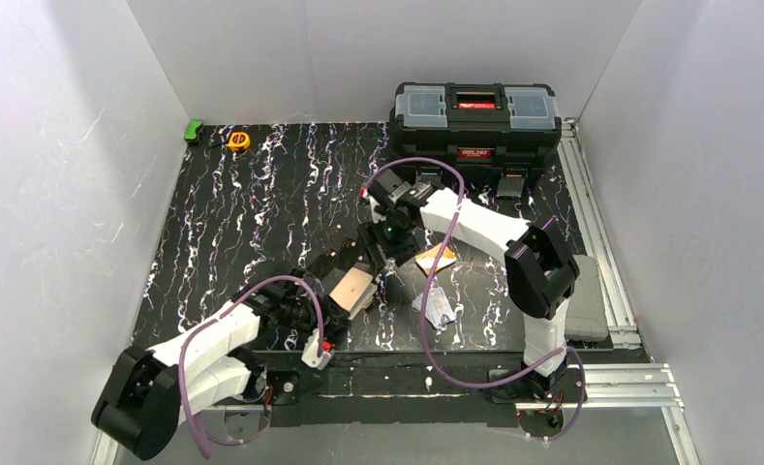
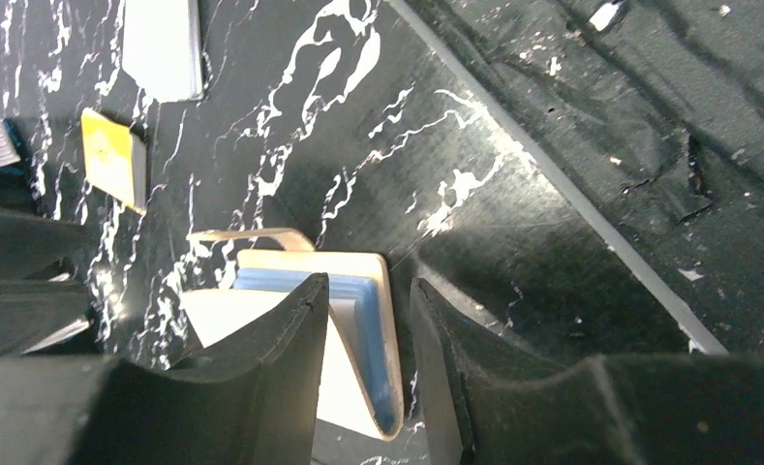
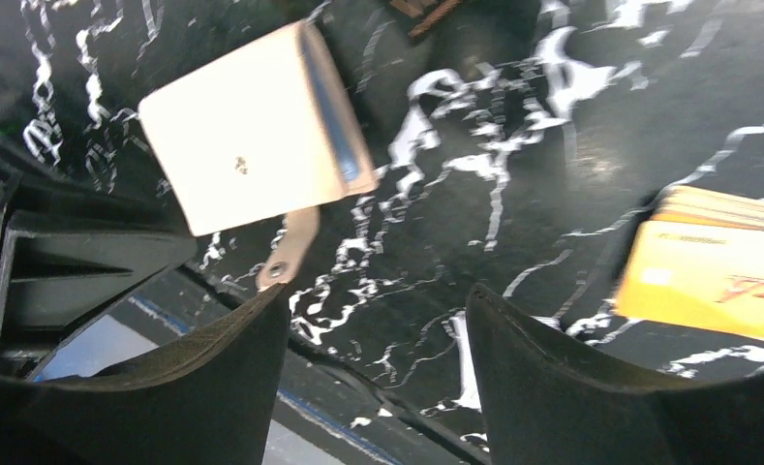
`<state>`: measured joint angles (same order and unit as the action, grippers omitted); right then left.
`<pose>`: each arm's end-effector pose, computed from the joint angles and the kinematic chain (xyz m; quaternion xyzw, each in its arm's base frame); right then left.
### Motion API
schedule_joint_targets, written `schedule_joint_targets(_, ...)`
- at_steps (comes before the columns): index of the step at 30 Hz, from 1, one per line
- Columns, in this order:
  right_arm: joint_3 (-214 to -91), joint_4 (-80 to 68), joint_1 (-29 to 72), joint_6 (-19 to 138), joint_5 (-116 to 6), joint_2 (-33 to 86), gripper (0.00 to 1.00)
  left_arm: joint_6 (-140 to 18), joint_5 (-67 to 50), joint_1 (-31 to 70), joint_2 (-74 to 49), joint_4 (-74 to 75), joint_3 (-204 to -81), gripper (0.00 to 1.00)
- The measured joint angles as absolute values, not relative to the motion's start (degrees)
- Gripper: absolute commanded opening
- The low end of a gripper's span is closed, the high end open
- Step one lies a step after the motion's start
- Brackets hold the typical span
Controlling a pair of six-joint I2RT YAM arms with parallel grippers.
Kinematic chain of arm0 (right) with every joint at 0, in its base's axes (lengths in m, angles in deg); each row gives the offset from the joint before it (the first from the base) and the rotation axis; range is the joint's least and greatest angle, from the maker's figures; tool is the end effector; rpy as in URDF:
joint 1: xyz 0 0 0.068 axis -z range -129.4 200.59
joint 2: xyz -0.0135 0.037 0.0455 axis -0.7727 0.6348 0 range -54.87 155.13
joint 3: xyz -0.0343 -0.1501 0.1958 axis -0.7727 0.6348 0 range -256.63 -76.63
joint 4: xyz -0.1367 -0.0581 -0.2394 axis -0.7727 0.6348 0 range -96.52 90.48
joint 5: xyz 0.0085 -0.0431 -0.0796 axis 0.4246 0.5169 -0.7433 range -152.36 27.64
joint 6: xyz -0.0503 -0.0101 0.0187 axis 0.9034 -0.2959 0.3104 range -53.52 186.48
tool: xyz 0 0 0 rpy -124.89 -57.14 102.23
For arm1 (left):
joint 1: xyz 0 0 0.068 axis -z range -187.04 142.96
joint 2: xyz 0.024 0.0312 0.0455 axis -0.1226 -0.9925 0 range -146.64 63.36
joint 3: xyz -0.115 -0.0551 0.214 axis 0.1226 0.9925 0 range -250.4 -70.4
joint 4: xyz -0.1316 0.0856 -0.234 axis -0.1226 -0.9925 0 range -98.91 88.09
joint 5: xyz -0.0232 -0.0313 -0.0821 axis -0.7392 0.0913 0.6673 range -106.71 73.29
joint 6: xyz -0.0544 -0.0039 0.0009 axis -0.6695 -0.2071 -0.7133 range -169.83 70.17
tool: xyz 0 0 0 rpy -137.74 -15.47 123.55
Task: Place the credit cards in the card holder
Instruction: Close the card holder at the center of the board.
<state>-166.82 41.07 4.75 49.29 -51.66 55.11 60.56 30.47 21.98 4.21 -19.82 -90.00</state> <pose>0.2845 0.3027 0.2032 -0.2593 0.9414 0.1800 0.1188 0.1567 -0.1176 0.1122 0.8640 0.2000 -0.1240 0.4451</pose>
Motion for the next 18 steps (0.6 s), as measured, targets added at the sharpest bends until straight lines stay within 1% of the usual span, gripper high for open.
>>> schedule_joint_targets(3,-166.74,41.36,1.54,47.82,-51.46,55.17,0.72,58.96,29.09,21.93,7.95,-20.72,-90.0,0.37)
schedule_joint_targets(9,-167.7,42.49,-5.02,45.33,-51.48,57.62,0.65,58.07,27.45,21.67,13.39,-24.39,-90.0,0.37)
schedule_joint_targets(12,-168.27,43.37,-5.76,44.35,-51.9,58.8,0.61,57.91,26.62,21.56,15.9,-26.44,-90.0,0.37)
schedule_joint_targets(16,-169.29,44.42,-5.61,43.67,-52.79,60.42,0.54,57.52,25.33,21.15,17.1,-28.13,-90.02,0.37)
schedule_joint_targets(18,-169.73,44.59,-5.44,43.36,-53.06,61.1,0.48,57.21,24.48,20.77,17.08,-28.56,-90.02,0.36)
